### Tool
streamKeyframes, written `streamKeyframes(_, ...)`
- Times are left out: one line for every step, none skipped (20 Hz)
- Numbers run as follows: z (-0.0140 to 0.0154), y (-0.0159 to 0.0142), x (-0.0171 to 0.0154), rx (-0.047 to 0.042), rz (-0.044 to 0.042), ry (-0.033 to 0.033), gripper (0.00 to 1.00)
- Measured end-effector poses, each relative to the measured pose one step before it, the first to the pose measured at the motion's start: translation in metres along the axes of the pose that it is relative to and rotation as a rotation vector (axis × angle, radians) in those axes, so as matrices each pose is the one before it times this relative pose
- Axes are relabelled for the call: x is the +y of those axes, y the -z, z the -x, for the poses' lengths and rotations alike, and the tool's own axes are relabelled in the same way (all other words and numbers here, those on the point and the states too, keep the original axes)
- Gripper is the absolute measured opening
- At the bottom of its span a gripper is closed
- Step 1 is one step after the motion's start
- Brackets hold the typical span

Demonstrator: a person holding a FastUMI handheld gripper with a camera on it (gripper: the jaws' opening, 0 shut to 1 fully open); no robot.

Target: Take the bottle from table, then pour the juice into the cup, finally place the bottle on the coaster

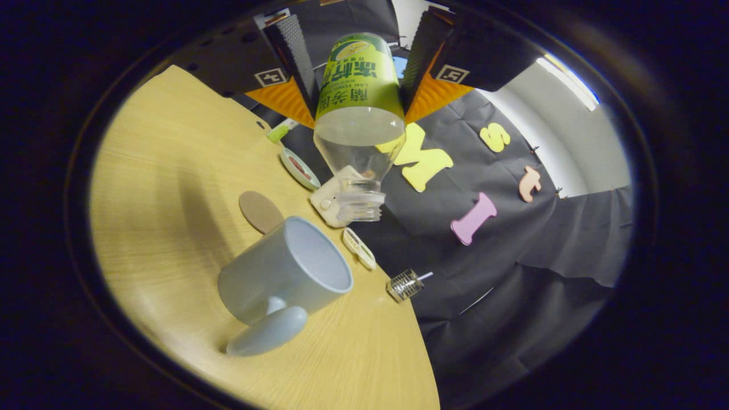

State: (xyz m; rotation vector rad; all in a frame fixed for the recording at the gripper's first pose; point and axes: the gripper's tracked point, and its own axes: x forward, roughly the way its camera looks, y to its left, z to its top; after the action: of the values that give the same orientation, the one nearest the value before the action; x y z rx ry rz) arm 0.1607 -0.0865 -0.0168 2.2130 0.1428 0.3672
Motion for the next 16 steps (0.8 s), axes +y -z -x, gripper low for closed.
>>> streamKeyframes(0.00082, 0.00009, -0.00571, 0.00304, 0.01558, 0.02650, 0.79)
streamKeyframes(-0.00083, -0.00072, -0.00540, 0.00470, 0.01690, 0.02678, 0.79)
streamKeyframes(0.00045, -0.00058, -0.00429, 0.00535, 0.02330, 0.02556, 0.79)
streamKeyframes(-0.00037, 0.00025, -0.00162, 0.00675, 0.03279, 0.01744, 0.79)
streamKeyframes(-0.00002, 0.00158, -0.00232, 0.01254, 0.05227, 0.01977, 0.79)
streamKeyframes(-0.00059, 0.00018, -0.00459, 0.00378, 0.05418, 0.02678, 0.79)
streamKeyframes(-0.00059, -0.00026, -0.00592, 0.00086, 0.05484, 0.04088, 0.79)
streamKeyframes(-0.00153, -0.00162, -0.00638, -0.00377, 0.03670, 0.03935, 0.79)
streamKeyframes(-0.00187, -0.00019, -0.00495, -0.00093, 0.05553, 0.03290, 0.79)
streamKeyframes(0.00147, 0.00013, 0.00191, -0.00564, 0.04927, 0.01186, 0.80)
streamKeyframes(-0.00023, -0.00096, 0.00504, -0.00346, 0.06509, 0.00162, 0.80)
streamKeyframes(-0.00208, -0.00111, 0.00357, 0.00297, 0.05527, -0.00381, 0.80)
streamKeyframes(-0.00205, -0.00314, 0.00249, -0.00562, 0.06799, 0.00425, 0.80)
streamKeyframes(-0.00169, -0.00391, 0.00136, -0.01091, 0.05815, 0.00854, 0.80)
streamKeyframes(0.00019, -0.00428, 0.00317, -0.01623, 0.07444, 0.00674, 0.80)
streamKeyframes(-0.00035, -0.00284, 0.00286, -0.00678, 0.06096, 0.00449, 0.80)
